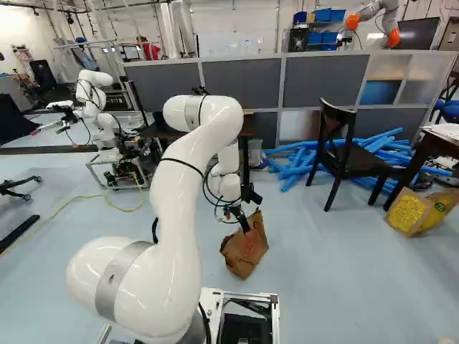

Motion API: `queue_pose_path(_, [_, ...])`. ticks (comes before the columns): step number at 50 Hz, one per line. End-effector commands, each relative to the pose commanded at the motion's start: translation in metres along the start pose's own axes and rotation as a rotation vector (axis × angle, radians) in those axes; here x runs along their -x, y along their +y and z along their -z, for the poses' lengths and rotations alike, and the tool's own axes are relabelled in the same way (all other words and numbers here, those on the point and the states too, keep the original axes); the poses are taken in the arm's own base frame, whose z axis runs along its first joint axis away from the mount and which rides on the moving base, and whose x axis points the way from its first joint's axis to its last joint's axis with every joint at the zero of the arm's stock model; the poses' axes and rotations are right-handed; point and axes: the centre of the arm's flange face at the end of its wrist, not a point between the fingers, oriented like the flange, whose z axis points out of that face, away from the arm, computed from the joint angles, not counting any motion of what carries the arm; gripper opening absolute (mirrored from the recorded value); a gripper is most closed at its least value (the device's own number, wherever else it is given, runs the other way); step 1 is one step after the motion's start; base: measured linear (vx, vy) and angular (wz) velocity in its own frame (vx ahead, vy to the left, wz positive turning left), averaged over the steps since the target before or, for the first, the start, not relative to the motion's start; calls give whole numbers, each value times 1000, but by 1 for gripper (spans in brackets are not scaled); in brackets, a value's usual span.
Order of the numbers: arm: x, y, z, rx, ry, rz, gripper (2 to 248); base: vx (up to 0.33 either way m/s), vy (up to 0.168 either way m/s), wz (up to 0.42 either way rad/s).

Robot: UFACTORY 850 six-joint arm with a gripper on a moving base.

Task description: Pick up the bag on the ground and place it on the table

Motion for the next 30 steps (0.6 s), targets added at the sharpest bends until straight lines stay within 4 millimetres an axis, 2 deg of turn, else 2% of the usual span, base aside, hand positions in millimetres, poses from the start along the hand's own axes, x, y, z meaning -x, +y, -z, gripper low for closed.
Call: queue_pose_path(30, [-33,-8,-47,-3,0,-23,247,0,0,0])
